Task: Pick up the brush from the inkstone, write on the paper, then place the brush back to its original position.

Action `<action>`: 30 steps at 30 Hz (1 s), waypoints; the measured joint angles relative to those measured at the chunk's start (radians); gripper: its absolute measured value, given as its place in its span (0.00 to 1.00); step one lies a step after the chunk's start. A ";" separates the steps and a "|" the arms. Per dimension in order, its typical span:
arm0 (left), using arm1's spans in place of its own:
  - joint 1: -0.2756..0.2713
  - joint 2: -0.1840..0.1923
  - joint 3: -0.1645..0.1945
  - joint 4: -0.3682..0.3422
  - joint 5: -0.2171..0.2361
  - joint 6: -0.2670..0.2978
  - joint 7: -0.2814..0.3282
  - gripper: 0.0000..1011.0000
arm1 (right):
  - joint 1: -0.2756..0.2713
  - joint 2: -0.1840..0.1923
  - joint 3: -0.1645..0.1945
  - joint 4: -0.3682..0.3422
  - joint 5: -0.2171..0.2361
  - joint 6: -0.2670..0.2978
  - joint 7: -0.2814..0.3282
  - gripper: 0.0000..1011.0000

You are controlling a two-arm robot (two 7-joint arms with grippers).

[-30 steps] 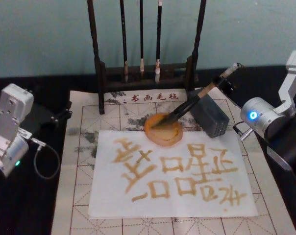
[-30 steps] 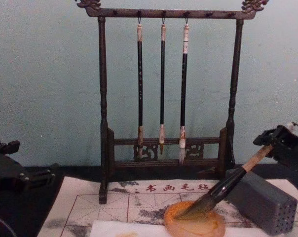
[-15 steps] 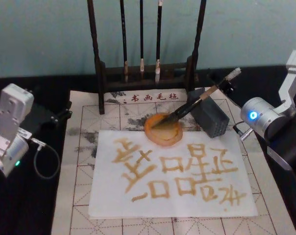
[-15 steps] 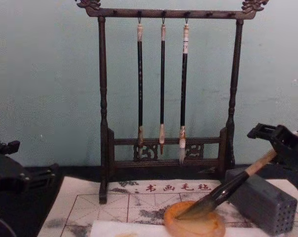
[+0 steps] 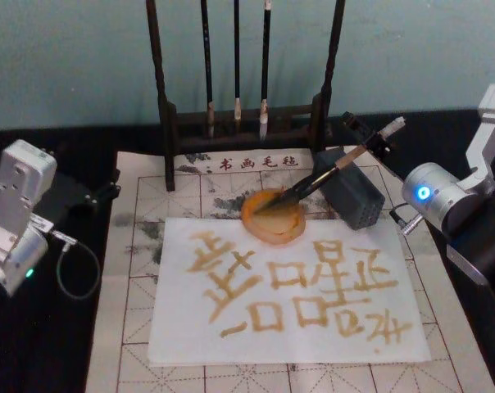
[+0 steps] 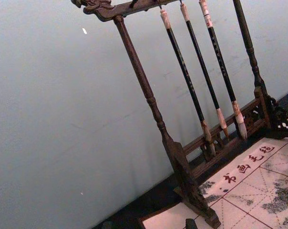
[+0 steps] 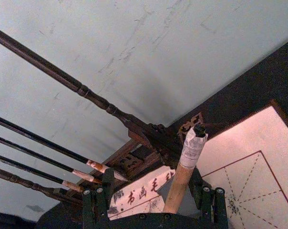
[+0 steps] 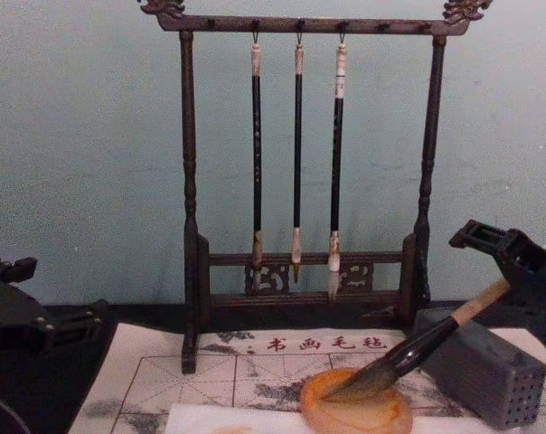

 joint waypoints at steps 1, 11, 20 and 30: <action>0.000 0.000 0.000 0.000 0.000 0.000 0.000 0.99 | 0.000 0.000 0.000 0.000 0.000 0.000 0.000 0.99; 0.000 0.000 0.000 0.000 0.000 0.000 0.000 0.99 | -0.006 0.021 -0.009 -0.007 0.013 0.002 0.010 0.99; 0.000 0.000 0.000 0.000 0.000 0.000 0.000 0.99 | -0.063 0.082 -0.008 -0.083 0.055 0.020 0.026 0.99; 0.000 0.000 0.000 0.000 0.000 0.000 0.000 0.99 | -0.184 0.169 0.007 -0.223 0.102 0.024 0.052 0.99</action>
